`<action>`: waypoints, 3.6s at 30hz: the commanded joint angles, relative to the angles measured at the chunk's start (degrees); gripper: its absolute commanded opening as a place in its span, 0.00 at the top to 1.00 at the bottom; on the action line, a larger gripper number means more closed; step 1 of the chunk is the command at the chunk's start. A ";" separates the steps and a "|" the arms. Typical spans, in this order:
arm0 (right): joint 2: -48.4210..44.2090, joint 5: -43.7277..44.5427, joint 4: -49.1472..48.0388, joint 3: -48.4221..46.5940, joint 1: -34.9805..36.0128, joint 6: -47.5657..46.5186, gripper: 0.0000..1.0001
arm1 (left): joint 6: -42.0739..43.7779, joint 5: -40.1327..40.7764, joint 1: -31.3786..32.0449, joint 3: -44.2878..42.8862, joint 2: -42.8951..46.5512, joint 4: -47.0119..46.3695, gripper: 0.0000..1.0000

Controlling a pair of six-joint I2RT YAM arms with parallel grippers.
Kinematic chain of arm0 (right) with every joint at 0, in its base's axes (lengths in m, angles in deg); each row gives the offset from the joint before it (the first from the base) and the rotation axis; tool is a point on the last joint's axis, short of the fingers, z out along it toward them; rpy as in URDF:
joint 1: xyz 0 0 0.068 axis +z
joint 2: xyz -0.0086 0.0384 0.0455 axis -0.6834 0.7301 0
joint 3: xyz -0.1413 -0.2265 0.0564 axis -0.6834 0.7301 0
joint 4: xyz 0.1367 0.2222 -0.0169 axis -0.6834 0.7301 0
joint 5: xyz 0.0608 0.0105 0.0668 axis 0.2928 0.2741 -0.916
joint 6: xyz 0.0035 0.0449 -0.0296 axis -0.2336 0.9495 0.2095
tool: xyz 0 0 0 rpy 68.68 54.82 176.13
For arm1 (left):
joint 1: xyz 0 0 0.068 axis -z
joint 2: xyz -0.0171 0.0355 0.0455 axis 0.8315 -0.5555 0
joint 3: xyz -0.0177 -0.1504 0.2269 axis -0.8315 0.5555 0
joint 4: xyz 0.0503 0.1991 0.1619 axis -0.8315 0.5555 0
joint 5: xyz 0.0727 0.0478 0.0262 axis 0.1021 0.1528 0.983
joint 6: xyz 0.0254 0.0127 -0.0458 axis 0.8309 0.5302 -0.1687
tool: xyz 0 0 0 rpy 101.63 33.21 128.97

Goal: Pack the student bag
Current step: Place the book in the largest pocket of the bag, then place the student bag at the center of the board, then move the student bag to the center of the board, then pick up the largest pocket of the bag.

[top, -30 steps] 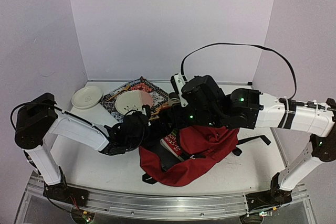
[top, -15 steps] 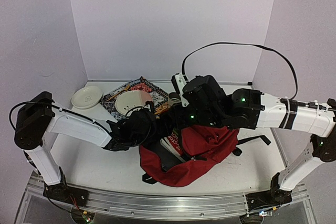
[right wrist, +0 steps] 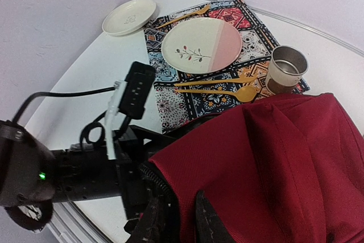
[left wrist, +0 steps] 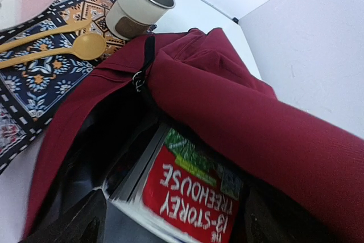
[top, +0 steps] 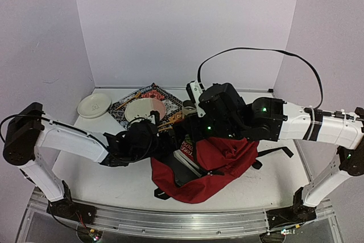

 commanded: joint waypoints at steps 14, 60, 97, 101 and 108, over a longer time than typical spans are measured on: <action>7.30 -11.96 0.06 0.58 0.33 -0.16 0.70 | -2.45 5.65 -0.05 13.38 30.84 25.16 0.01; -16.67 -18.40 -2.66 35.22 -5.81 15.26 0.43 | 30.50 -8.34 -14.27 -30.83 -12.62 26.92 0.77; -19.57 -12.38 -7.83 36.41 -2.53 19.28 0.66 | 24.58 0.60 9.97 -9.06 10.26 28.99 0.29; -23.99 -3.97 -0.45 38.02 -2.50 23.39 0.61 | 25.46 1.61 12.84 -12.39 6.01 29.17 0.29; -26.48 2.73 5.06 39.54 -2.48 27.68 0.56 | 30.04 -1.36 16.17 -19.34 -1.97 30.78 0.35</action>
